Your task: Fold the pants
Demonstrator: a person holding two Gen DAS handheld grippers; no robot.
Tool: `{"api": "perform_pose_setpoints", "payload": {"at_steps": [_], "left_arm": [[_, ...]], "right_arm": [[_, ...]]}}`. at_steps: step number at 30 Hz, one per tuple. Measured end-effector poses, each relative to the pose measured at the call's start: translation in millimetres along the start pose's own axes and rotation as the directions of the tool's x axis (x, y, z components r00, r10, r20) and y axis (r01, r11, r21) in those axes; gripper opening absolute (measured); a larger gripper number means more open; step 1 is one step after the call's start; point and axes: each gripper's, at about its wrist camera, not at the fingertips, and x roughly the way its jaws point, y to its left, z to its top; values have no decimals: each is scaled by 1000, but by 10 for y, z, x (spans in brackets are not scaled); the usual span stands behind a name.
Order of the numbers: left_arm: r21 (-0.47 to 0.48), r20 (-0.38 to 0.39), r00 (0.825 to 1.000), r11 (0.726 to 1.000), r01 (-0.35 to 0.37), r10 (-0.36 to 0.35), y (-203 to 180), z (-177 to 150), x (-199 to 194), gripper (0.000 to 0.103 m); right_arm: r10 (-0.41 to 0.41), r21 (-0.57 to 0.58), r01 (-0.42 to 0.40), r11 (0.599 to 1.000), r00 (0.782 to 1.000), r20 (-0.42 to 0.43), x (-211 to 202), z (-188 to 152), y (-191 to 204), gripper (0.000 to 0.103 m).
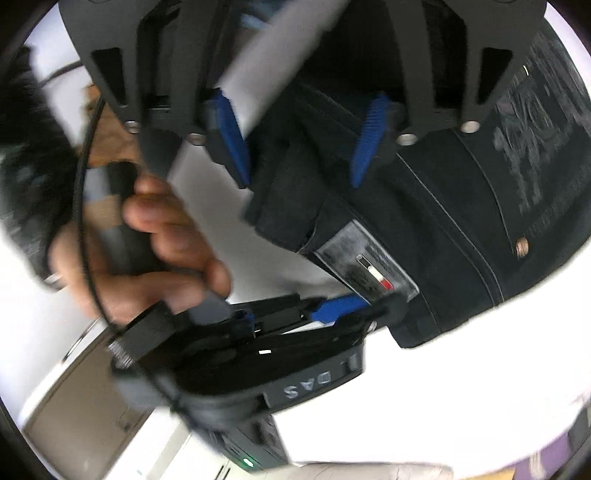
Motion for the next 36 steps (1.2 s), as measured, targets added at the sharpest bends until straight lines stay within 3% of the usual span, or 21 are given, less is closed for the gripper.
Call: {"api": "perform_pose_setpoints", "payload": {"at_steps": [1,3,5,7,9,12,14,15,17,22,24,25,26,27,29,33,36], "left_arm": [[-22,-2,998,998,67,-67,35,-46,-119,57],[-40,59,987,987,155,-152,154,-159,-459,57],[-55,121,984,988,142,-134,367,-243,-738,57],[-118,168,982,987,106,-85,680,-320,-900,57],[-207,172,985,976,62,-26,997,-327,-915,57],[-252,164,986,968,14,28,1340,-445,-851,56],[-265,137,990,964,18,19,1457,-494,-754,56],[-259,129,991,966,4,30,1464,-544,-730,56],[-206,123,990,977,-44,71,1414,-609,-733,56],[-135,104,994,991,-21,35,1227,-824,-841,57],[-147,143,989,989,-4,25,1278,-908,-1039,57],[-160,169,985,987,-8,35,1320,-923,-1144,57],[-188,202,977,982,-23,61,1419,-945,-1276,57],[-221,222,971,975,-33,83,1530,-972,-1369,60],[-312,244,962,949,-44,125,1788,-1018,-1526,68],[-440,184,975,897,-34,127,2230,-1070,-1391,70],[-463,128,989,886,-10,79,2313,-1035,-1190,70]], "right_arm": [[-50,8,50,999,998,30,-90,-29,-4,45],[-81,24,80,997,994,78,-279,-96,2,47],[-53,-9,54,998,992,116,-479,-214,136,44],[-4,-57,10,998,994,108,-523,-315,302,32],[11,-109,-2,994,997,82,-459,-433,488,30],[2,-145,-1,989,1000,6,-209,-599,597,27],[-40,-131,33,991,998,-49,-14,-710,537,24],[-52,-130,45,990,997,-52,23,-761,511,14],[-51,-124,46,991,998,-34,6,-846,470,8],[-50,-134,48,990,999,-13,-123,-1046,420,8],[-63,-156,61,986,998,-6,-236,-1127,469,9],[-64,-166,64,984,998,5,-317,-1146,496,11],[-66,-175,71,982,997,30,-422,-1143,527,25],[-79,-179,89,980,995,63,-515,-1115,548,52],[-114,-174,138,975,983,143,-696,-988,569,81],[-137,-174,165,971,977,163,-685,-602,557,82],[-119,-158,136,978,987,109,-533,-431,426,81]]}}
